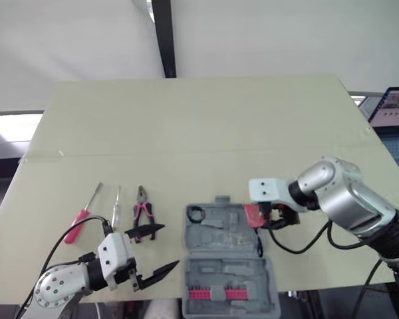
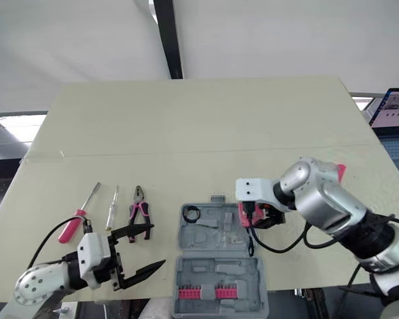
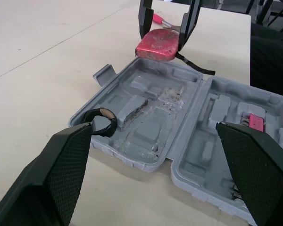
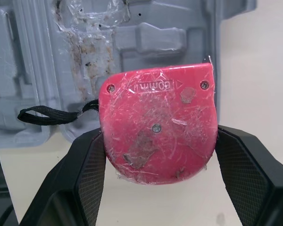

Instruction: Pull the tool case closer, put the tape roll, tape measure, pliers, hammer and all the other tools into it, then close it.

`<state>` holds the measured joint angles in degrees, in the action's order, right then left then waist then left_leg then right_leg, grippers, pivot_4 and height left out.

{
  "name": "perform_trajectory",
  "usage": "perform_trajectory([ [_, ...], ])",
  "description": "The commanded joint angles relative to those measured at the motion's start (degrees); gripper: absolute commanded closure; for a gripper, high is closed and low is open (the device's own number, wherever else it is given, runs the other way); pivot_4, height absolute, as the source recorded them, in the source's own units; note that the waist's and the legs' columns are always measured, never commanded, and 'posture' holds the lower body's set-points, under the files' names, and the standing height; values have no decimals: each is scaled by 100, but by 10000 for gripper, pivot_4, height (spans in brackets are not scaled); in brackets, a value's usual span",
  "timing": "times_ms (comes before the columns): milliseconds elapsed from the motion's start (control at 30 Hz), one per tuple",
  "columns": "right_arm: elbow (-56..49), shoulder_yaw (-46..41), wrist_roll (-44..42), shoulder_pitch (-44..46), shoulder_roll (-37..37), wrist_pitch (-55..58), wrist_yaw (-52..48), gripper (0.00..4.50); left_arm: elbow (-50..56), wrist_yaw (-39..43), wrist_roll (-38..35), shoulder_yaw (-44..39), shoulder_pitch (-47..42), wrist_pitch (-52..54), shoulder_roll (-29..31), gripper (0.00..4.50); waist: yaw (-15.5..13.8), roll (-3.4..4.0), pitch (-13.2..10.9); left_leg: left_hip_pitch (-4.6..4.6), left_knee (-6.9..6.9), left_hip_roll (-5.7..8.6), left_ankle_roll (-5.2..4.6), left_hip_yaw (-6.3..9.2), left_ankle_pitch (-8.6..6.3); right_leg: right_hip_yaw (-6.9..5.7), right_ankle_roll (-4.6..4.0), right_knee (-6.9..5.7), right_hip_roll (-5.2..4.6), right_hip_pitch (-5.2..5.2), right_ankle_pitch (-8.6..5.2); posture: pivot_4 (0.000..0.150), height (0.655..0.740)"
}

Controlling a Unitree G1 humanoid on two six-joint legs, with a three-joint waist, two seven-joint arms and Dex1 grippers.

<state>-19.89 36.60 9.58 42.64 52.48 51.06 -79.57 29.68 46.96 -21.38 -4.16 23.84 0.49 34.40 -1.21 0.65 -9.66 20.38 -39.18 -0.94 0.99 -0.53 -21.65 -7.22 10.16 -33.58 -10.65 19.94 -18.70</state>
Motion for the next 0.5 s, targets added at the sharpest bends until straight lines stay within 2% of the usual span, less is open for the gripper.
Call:
perform_trajectory([
  [33, -81, 221, 216, 216, -164, 55, 137, 15328, 6, -20, 115, 60, 37, -173, -69, 0, 10, 0, 0, 0, 0, 0, 0, -1, 0, 1, 0, -2, 0, 2, 0, 1500, 7400],
  [500, 61, 544, 647, 186, -297, -207, 321, 15328, -142, 27, 242, 148, 173, -456, -123, 0, 41, 0, 0, 4, 1, 0, 1, -8, 0, 7, 0, -9, 0, 15, 0, 1500, 7400],
])
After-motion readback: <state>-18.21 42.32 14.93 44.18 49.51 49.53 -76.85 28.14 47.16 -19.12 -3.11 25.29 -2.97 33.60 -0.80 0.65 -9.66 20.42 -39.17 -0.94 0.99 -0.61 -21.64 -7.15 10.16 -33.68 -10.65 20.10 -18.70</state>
